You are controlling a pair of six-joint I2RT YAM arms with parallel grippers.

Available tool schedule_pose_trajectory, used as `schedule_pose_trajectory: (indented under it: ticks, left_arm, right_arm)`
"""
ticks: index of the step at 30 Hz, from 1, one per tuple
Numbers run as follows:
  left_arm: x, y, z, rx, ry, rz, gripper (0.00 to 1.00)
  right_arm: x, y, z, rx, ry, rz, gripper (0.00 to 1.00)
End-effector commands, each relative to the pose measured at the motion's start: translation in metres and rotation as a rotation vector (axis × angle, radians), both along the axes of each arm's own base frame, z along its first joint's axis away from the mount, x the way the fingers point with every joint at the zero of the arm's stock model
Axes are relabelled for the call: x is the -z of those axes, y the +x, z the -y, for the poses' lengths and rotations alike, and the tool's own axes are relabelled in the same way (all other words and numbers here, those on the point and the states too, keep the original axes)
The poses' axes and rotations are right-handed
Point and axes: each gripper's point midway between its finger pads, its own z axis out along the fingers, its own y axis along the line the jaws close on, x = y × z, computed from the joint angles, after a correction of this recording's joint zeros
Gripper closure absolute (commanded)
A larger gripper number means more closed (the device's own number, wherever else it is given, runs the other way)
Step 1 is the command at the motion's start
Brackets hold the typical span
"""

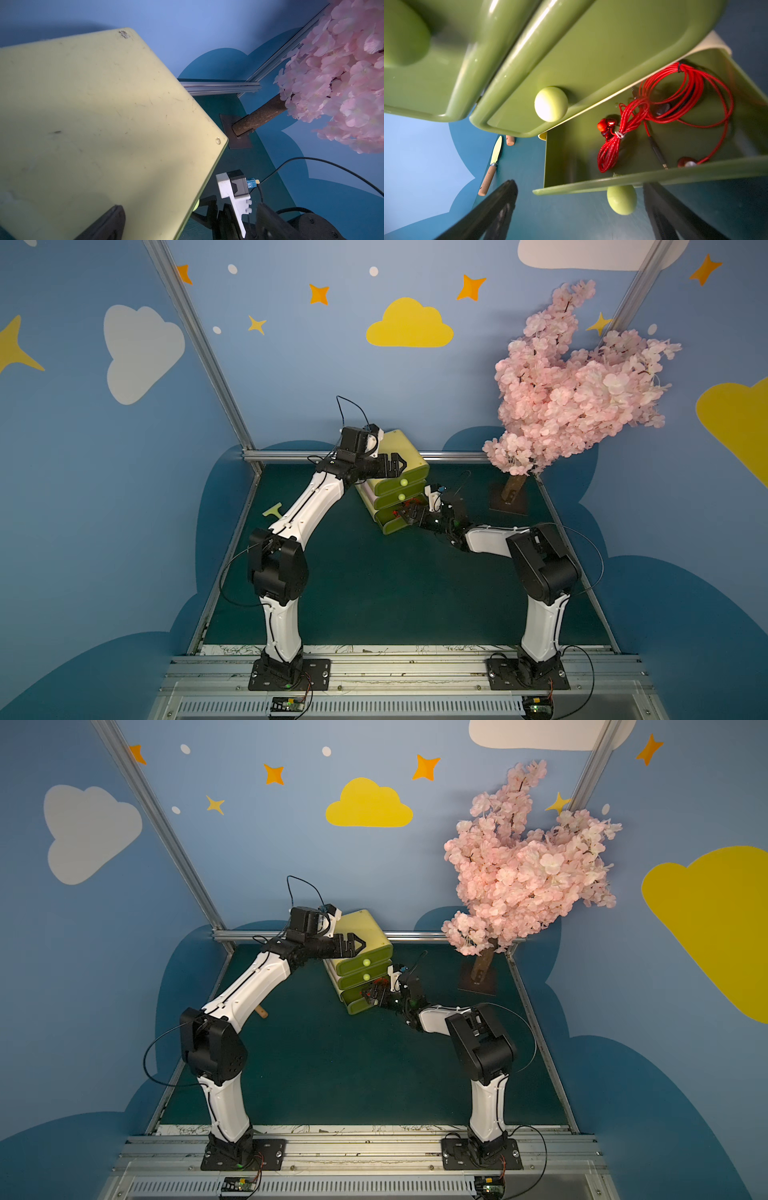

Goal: Place the wired earphones into the drawer by color
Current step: Close the drawer in the storage box.

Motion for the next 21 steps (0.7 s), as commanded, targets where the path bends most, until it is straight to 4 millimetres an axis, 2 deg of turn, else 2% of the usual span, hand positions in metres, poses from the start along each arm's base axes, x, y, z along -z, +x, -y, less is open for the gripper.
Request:
schedule_pose_trajectory:
  ticks: [1,21]
  left_arm:
    - [0.001,-0.005,-0.002,0.005,0.000,-0.026,0.00]
    - [-0.003,-0.009,-0.008,0.006,-0.015,-0.023,0.00]
  right_arm:
    - [-0.017,0.011,-0.011,-0.003,0.048,0.082,0.02]
    - [-0.018,0.028,-0.036,-0.036,0.107,0.186,0.02]
